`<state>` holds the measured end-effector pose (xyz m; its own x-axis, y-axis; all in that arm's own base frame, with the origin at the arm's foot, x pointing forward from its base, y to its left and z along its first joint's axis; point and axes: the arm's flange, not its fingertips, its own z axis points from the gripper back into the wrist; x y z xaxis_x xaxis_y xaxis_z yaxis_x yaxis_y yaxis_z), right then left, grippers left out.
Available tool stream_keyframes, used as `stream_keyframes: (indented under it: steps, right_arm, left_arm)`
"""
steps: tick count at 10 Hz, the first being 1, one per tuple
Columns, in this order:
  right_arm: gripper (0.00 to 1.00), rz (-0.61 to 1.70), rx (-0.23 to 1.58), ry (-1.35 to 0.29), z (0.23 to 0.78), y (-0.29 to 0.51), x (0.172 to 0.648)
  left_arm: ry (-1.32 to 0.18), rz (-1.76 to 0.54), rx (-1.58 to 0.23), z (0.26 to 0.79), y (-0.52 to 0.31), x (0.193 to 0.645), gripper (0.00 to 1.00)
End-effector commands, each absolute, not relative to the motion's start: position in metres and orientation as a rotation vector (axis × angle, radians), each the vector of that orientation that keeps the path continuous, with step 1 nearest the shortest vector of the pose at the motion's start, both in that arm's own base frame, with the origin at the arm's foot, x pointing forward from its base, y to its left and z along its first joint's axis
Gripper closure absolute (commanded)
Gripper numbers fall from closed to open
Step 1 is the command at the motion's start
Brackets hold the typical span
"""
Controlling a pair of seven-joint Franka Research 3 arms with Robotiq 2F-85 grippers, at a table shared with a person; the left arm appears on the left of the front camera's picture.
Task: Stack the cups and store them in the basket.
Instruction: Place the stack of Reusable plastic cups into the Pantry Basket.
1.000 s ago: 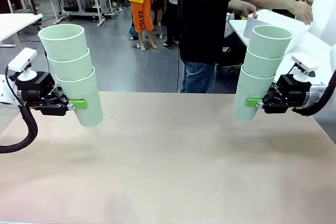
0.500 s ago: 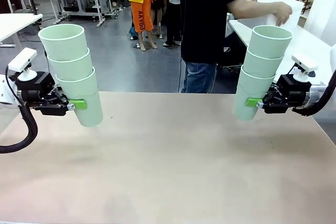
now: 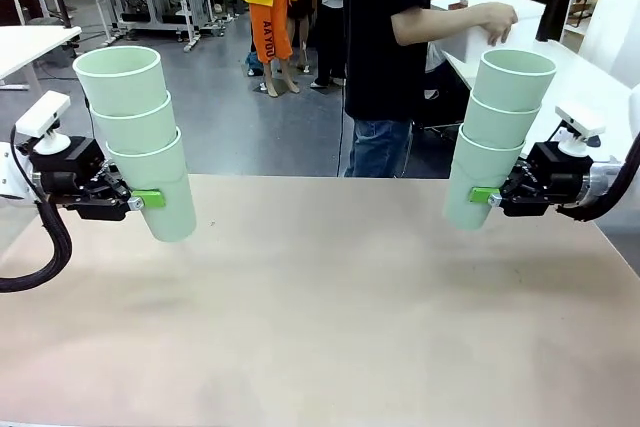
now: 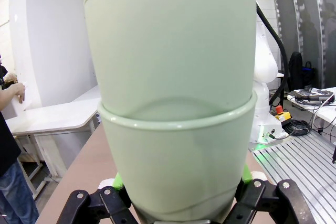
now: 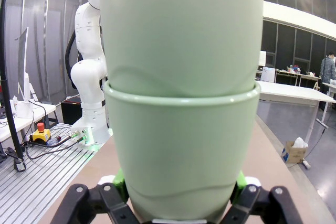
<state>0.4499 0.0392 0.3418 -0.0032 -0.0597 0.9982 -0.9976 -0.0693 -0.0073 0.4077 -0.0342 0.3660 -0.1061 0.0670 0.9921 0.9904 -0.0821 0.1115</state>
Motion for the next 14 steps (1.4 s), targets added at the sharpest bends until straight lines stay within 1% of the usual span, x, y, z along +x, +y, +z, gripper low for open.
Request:
stream_keyframes:
  steps: [1,14]
  right_arm:
    - [0.15,1.245,1.301,-1.227,0.3459,0.0412,0.4497]
    - [0.15,1.245,1.301,-1.227,0.3459,0.0412,0.4497]
  left_arm:
    - [-1.302,-1.324,-1.273,0.3726,-0.0337,0.4067,0.13]
    - [-1.302,-1.324,-1.273,0.3726,-0.0337,0.4067,0.13]
